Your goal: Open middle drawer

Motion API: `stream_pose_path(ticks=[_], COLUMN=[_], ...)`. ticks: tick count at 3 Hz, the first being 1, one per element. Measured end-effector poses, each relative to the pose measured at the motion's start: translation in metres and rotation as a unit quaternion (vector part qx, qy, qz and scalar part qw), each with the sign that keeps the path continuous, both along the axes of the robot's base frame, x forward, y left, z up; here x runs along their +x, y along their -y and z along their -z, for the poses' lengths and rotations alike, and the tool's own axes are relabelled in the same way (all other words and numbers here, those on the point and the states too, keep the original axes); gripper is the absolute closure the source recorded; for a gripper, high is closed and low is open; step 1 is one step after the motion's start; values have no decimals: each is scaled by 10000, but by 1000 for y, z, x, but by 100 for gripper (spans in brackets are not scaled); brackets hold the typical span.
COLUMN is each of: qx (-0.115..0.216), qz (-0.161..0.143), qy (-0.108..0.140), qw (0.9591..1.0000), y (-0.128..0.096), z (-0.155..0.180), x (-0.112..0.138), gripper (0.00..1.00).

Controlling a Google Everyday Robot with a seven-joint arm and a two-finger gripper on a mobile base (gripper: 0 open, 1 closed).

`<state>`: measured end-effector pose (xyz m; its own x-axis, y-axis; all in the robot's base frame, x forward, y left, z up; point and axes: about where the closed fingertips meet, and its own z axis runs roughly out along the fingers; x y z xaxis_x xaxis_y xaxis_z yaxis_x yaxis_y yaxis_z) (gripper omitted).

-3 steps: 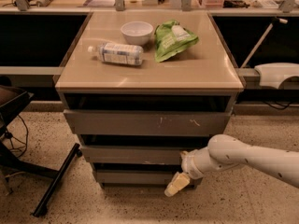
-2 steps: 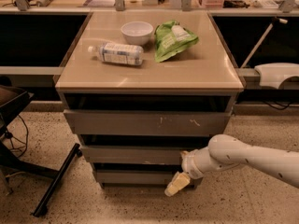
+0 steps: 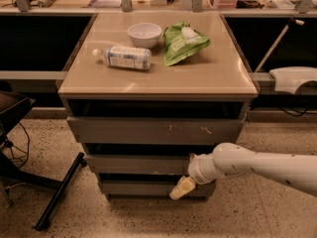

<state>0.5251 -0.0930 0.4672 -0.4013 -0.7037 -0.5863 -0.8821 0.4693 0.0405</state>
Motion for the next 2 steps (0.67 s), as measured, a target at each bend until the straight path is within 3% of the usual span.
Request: stream_pose_path(ticks=[1, 2], qx=[12, 12], qz=[221, 221], qy=[326, 326], qw=[9992, 9992], y=[0, 0], z=[-4, -4], x=[20, 20], gripper=[0, 0])
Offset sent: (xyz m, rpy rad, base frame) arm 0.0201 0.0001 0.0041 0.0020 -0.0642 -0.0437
